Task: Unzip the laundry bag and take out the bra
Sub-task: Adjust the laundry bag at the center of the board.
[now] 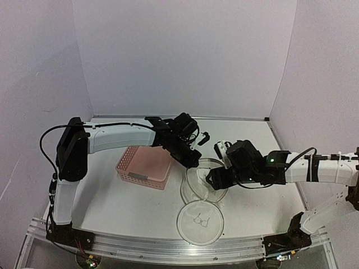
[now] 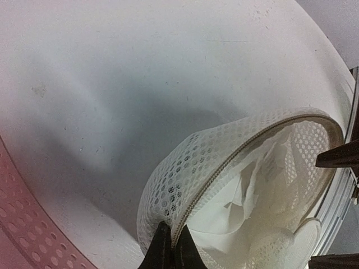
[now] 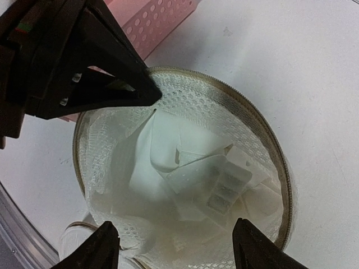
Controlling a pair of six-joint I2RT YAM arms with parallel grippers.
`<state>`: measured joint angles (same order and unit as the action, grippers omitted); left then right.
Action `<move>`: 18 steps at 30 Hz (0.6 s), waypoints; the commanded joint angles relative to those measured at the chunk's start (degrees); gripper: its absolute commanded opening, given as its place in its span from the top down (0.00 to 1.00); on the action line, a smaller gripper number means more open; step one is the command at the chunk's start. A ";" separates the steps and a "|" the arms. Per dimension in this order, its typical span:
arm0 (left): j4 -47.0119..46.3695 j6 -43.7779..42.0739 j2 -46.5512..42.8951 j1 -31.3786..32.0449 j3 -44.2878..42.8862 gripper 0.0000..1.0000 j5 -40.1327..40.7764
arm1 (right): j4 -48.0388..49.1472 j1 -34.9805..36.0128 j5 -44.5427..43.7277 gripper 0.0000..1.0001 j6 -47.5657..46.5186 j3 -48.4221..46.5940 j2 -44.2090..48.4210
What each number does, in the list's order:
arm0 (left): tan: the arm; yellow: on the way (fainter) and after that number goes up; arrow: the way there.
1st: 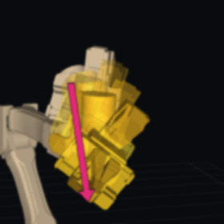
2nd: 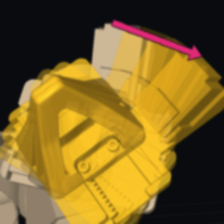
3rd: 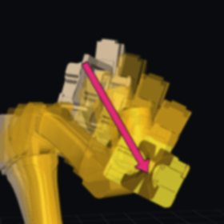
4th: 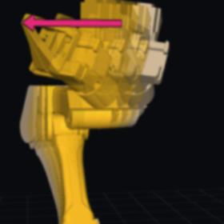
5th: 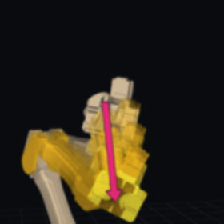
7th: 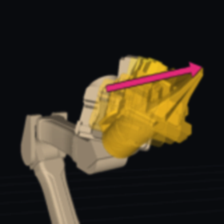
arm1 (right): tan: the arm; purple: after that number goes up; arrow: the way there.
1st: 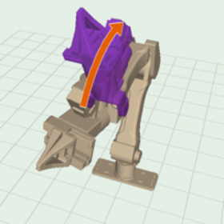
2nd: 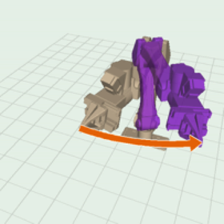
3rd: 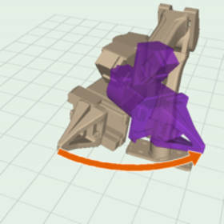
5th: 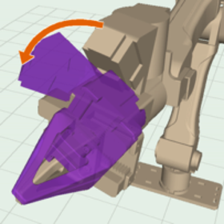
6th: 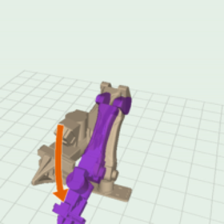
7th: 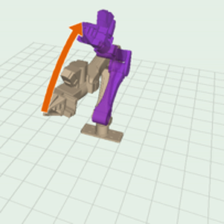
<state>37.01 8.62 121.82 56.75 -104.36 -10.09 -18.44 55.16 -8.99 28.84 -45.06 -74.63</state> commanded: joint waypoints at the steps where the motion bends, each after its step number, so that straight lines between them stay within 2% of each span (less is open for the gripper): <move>1: -0.24 1.59 -3.37 0.28 2.58 1.00 1.95 | 3.55 -0.45 -0.72 0.28 -5.07 -4.22 -2.64; 8: -1.64 6.23 -7.12 0.31 9.31 1.00 2.73 | 5.10 -2.07 0.96 0.26 -9.63 -5.66 -6.51; 18: -5.63 12.87 -12.21 2.11 17.09 1.00 0.02 | 6.46 -4.44 4.54 0.25 -8.24 -7.08 -12.66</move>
<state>34.28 18.09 114.69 57.21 -89.58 -8.80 -14.39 51.94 -5.89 20.16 -49.76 -86.43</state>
